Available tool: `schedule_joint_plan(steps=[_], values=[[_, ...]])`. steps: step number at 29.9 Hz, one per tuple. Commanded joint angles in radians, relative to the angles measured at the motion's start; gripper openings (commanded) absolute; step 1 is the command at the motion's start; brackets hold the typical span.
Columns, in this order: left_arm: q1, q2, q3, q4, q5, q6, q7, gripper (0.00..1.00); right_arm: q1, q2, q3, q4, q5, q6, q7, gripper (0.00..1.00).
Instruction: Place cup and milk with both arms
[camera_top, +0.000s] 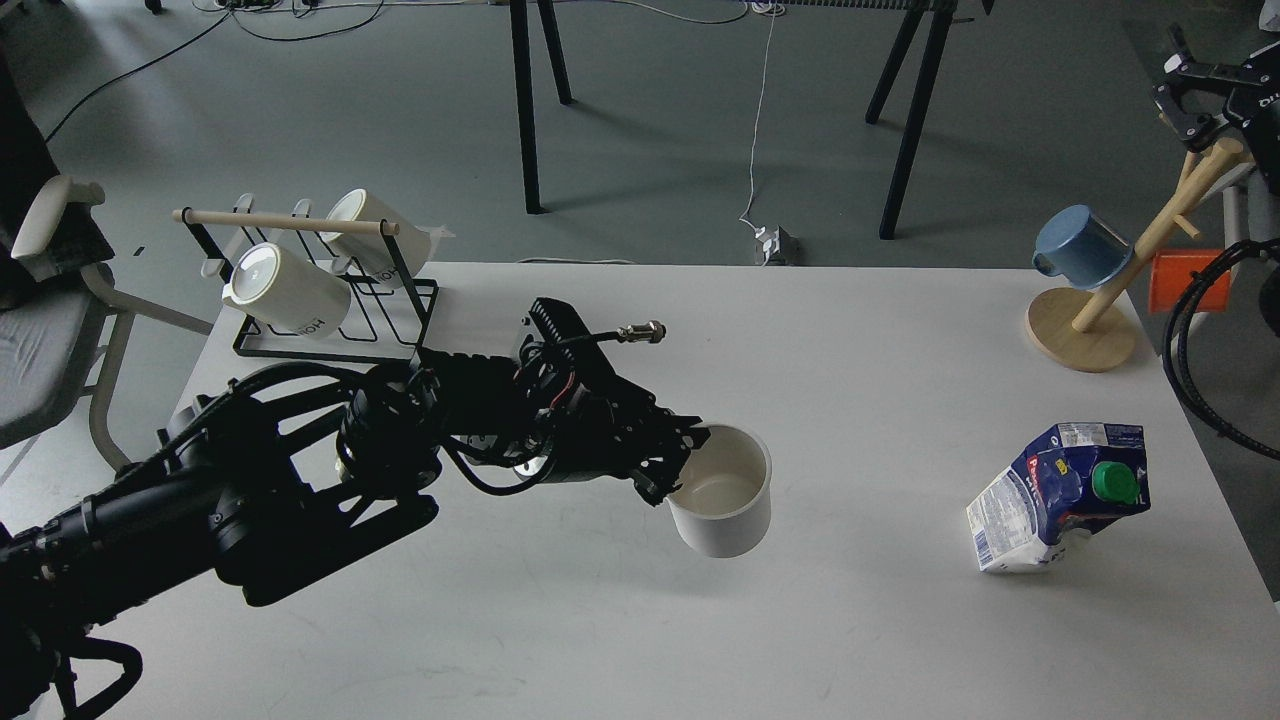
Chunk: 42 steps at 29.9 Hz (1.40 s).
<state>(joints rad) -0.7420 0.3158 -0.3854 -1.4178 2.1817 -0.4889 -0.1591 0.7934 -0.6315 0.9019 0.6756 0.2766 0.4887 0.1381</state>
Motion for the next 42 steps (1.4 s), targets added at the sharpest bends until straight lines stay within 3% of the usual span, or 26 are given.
schedule_joint_plan(steps=[1, 11, 16, 23, 37, 41, 42], values=[[0.004, -0.078, 0.014, 0.094, 0.000, 0.000, 0.006, 0.02, 0.000, 0.004, 0.000, 0.001, 0.000, 0.000, 0.000, 1.00], [0.012, -0.115, 0.069, 0.167, 0.000, 0.000, 0.009, 0.05, 0.000, -0.002, 0.002, -0.001, 0.000, 0.000, 0.000, 1.00], [0.010, -0.182, 0.069, 0.275, 0.000, 0.027, 0.041, 0.05, -0.002, -0.008, 0.003, -0.001, 0.001, 0.000, 0.001, 1.00], [0.012, -0.190, 0.065, 0.280, 0.000, 0.033, 0.044, 0.09, -0.002, -0.007, 0.003, -0.001, 0.001, 0.000, 0.001, 1.00], [0.007, -0.193, 0.057, 0.270, 0.000, 0.038, 0.039, 0.37, -0.002, -0.005, 0.002, 0.002, 0.001, 0.000, 0.001, 1.00], [0.000, -0.190, 0.017, 0.231, 0.000, 0.027, 0.032, 0.62, -0.002, -0.007, 0.002, 0.002, 0.001, 0.000, 0.001, 1.00], [-0.002, -0.188, -0.018, 0.227, 0.000, 0.023, 0.033, 0.64, -0.002, -0.007, 0.003, 0.002, 0.001, 0.000, 0.003, 1.00]])
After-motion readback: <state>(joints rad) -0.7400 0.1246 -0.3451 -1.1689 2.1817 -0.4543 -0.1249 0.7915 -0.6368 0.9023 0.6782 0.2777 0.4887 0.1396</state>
